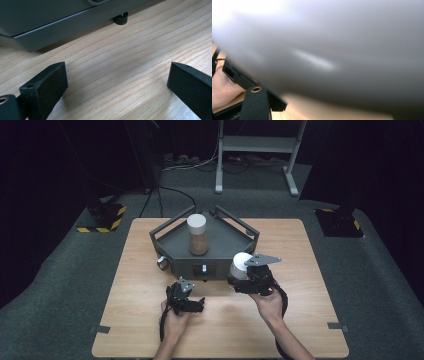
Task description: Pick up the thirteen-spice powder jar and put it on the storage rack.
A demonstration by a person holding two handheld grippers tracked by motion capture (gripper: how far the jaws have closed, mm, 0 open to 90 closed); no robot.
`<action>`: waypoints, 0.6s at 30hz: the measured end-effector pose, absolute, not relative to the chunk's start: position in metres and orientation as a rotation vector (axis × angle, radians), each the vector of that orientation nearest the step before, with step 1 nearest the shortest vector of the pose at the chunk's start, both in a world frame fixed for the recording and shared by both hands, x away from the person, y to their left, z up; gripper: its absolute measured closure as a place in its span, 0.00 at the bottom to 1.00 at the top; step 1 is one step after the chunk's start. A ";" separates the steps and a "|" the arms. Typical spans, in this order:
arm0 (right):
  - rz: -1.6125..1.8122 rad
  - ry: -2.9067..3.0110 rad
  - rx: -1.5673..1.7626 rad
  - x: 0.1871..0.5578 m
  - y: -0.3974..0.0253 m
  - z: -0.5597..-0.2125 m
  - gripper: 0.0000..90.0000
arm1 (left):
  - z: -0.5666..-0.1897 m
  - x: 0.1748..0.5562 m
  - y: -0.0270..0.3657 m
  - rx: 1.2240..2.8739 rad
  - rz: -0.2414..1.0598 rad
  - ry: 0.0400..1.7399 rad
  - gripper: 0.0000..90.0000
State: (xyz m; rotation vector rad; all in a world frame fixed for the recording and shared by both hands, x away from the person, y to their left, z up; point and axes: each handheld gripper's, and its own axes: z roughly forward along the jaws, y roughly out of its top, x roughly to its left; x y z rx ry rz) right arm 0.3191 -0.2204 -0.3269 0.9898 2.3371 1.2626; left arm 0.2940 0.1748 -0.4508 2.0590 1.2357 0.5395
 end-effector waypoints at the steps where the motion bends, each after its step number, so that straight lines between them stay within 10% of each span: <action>1: 1.269 2.343 0.984 0.322 -0.221 -0.324 0.34 | -0.451 0.294 0.175 2.059 0.539 1.236 0.03; 18: 1.230 2.332 0.986 0.339 -0.213 -0.283 0.34 | -0.451 0.294 0.175 2.059 0.538 1.236 0.03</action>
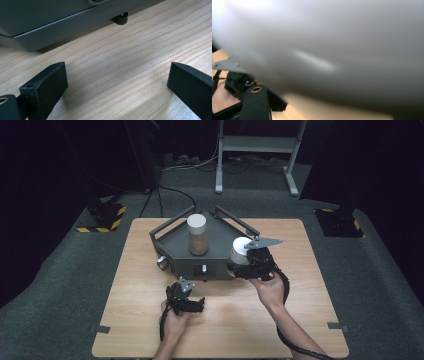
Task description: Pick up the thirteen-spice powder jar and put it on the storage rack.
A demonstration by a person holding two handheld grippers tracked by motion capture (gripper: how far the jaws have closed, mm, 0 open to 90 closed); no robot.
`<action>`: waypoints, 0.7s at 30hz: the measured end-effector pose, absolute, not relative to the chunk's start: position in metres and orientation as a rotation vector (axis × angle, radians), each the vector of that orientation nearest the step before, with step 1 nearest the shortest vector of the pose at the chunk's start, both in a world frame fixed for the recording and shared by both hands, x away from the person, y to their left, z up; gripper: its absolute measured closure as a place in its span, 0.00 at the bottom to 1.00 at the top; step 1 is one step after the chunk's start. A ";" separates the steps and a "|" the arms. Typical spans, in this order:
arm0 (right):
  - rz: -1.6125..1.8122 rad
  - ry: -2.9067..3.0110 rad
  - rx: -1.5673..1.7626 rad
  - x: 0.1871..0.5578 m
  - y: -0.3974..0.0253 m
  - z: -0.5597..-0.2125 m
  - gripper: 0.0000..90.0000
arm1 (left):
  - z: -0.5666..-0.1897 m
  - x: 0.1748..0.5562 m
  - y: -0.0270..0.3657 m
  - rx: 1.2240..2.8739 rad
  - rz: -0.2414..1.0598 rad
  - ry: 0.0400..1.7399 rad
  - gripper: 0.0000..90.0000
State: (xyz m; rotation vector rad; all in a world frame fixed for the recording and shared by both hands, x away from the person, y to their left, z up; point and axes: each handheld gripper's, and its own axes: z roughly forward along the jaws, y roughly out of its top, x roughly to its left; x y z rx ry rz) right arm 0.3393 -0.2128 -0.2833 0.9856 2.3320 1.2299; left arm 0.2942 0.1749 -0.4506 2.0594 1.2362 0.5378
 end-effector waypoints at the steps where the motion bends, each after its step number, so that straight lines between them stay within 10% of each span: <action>1: 1.230 2.329 0.986 0.340 -0.212 -0.281 0.34 | -0.451 0.294 0.175 2.059 0.539 1.236 0.03; 21: 1.211 2.285 1.047 0.367 -0.190 -0.256 0.34 | -0.451 0.294 0.174 2.052 0.538 1.242 0.03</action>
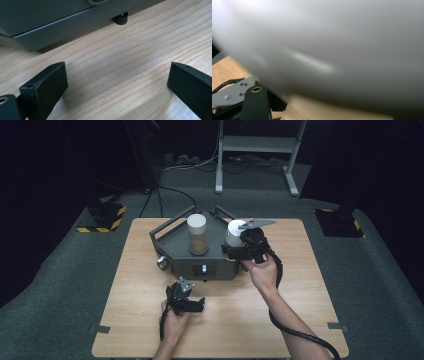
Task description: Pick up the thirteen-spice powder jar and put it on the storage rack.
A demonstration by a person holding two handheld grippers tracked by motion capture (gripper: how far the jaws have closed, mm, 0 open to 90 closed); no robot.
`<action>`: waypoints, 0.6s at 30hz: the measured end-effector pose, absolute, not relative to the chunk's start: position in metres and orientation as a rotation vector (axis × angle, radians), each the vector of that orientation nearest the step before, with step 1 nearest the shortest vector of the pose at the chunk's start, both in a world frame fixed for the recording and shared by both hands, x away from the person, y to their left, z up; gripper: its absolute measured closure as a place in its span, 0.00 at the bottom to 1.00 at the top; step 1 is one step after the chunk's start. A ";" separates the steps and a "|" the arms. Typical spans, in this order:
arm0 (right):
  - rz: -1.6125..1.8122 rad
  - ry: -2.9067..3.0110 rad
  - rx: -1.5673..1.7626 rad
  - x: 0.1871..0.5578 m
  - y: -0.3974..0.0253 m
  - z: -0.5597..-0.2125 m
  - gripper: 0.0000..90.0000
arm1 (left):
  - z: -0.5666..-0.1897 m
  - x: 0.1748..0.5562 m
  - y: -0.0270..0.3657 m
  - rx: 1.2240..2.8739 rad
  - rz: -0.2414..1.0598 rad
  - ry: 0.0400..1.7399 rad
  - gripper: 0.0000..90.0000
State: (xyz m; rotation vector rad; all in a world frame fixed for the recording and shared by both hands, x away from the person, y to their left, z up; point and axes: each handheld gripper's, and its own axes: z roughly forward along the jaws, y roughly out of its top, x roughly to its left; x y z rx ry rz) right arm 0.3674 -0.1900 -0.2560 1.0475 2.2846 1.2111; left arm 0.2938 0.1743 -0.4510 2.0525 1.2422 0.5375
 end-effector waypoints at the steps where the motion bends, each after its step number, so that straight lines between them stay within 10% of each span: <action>1: 1.204 2.276 1.057 0.369 -0.189 -0.255 0.34 | -0.451 0.294 0.174 2.055 0.540 1.240 0.03; 18: 1.119 2.237 1.188 0.404 -0.174 -0.260 0.34 | -0.451 0.294 0.174 2.053 0.538 1.245 0.03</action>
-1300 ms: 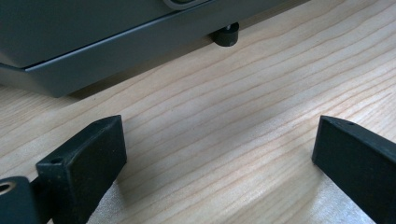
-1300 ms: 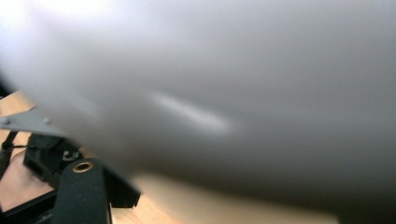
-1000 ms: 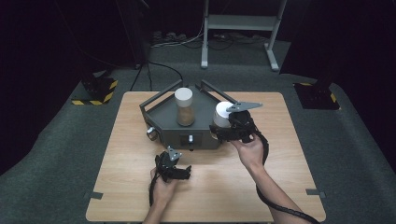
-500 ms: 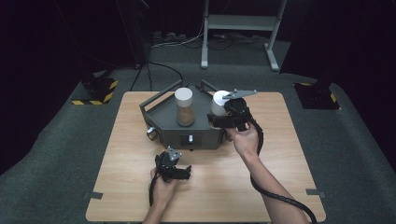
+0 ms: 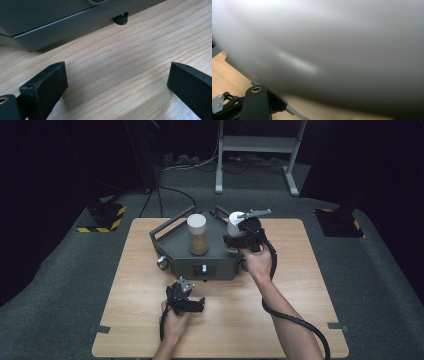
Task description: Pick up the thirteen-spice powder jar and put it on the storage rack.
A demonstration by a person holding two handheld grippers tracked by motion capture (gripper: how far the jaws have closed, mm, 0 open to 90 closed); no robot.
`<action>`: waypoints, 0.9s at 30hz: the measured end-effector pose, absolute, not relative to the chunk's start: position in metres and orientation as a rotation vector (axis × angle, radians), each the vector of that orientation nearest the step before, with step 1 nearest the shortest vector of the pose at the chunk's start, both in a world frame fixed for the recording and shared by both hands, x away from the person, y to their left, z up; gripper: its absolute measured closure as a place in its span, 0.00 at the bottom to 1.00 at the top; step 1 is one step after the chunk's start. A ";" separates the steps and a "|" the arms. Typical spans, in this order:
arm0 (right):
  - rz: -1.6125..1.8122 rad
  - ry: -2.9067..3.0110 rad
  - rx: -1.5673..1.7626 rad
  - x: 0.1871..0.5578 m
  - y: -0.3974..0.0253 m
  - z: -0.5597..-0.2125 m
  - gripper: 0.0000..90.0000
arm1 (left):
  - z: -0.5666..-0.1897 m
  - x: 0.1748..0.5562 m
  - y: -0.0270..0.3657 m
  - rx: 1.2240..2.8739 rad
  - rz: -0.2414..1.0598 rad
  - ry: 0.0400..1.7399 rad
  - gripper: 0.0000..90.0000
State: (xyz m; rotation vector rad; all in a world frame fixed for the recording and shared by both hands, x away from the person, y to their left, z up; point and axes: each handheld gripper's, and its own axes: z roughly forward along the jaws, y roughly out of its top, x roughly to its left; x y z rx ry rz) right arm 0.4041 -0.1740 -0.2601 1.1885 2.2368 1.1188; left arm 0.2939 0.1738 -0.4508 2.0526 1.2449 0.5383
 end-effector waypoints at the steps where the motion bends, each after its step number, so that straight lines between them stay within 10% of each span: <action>1: 1.117 2.233 1.188 0.405 -0.173 -0.260 0.34 | -0.451 0.294 0.174 2.053 0.538 1.245 0.03; 27: 1.028 2.303 1.216 0.432 -0.152 -0.275 0.34 | -0.451 0.294 0.174 2.052 0.539 1.246 0.03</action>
